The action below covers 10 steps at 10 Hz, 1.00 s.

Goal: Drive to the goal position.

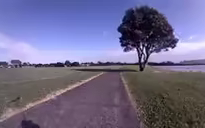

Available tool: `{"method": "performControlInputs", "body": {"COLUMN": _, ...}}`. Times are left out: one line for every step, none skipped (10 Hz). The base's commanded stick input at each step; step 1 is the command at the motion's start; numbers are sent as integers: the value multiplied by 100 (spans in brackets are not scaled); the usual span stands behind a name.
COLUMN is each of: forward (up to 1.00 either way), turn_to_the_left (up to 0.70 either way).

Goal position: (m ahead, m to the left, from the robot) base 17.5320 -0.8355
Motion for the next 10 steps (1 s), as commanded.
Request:
{"method": "performControlInputs", "body": {"forward": 45, "turn_to_the_left": 0}}
{"method": "performControlInputs", "body": {"forward": 45, "turn_to_the_left": 0}}
{"method": "performControlInputs", "body": {"forward": 45, "turn_to_the_left": 0}}
{"method": "performControlInputs", "body": {"forward": 45, "turn_to_the_left": 0}}
{"method": "performControlInputs", "body": {"forward": 45, "turn_to_the_left": 0}}
{"method": "performControlInputs", "body": {"forward": 45, "turn_to_the_left": 0}}
{"method": "performControlInputs", "body": {"forward": 45, "turn_to_the_left": 0}}
{"method": "performControlInputs", "body": {"forward": 45, "turn_to_the_left": 0}}
{"method": "performControlInputs", "body": {"forward": 45, "turn_to_the_left": 0}}
{"method": "performControlInputs", "body": {"forward": 45, "turn_to_the_left": 0}}
